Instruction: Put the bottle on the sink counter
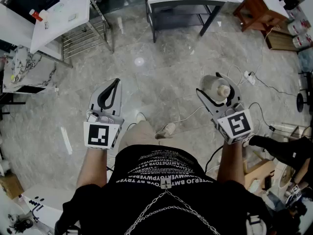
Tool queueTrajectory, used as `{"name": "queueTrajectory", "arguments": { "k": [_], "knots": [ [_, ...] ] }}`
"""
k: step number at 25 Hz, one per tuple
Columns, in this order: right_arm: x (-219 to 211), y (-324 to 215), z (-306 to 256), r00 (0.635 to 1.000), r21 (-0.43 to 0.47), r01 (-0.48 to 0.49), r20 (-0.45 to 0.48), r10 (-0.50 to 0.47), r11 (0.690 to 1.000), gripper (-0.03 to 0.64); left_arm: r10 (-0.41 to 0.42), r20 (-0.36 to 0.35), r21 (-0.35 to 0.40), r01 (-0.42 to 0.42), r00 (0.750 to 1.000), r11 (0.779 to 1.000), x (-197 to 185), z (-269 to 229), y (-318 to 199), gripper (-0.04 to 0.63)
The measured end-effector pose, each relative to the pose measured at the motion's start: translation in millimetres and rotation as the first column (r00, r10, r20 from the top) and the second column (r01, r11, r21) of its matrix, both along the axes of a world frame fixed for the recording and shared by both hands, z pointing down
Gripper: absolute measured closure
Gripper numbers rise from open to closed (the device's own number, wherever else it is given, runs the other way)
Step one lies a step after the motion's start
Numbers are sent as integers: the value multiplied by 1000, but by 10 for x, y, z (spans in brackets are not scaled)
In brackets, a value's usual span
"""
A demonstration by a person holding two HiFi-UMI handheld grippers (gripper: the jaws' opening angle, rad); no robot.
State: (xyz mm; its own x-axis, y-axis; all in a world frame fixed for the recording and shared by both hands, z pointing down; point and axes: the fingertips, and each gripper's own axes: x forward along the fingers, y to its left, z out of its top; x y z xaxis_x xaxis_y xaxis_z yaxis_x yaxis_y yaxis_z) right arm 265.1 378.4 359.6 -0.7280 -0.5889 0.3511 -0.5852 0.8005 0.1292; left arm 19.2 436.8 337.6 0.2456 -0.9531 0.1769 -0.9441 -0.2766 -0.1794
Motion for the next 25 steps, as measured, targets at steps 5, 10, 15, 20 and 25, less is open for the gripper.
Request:
{"name": "queueTrajectory", "arguments": {
  "k": [5, 10, 15, 20, 25],
  "knots": [
    [-145, 229, -52, 1000, 6, -10, 5, 10, 1000, 285, -18, 12, 24, 18, 1000, 1000, -183, -99, 250, 589],
    [-684, 466, -119, 999, 20, 35, 18, -35, 999, 285, -42, -5, 60, 42, 999, 997, -671, -80, 580, 589],
    [-1164, 596, -136, 1000, 12, 24, 6, -25, 1000, 285, -101, 49, 81, 97, 994, 992, -1341, 2, 852, 591],
    [-1411, 430, -176, 1000, -15, 8, 16, -8, 1000, 285, -109, 46, 103, 104, 993, 989, -1737, -44, 639, 589],
    [-1277, -74, -130, 1000, -30, -21, 12, 21, 999, 285, -59, 23, 92, 57, 998, 994, -1567, -14, 95, 589]
  ]
}}
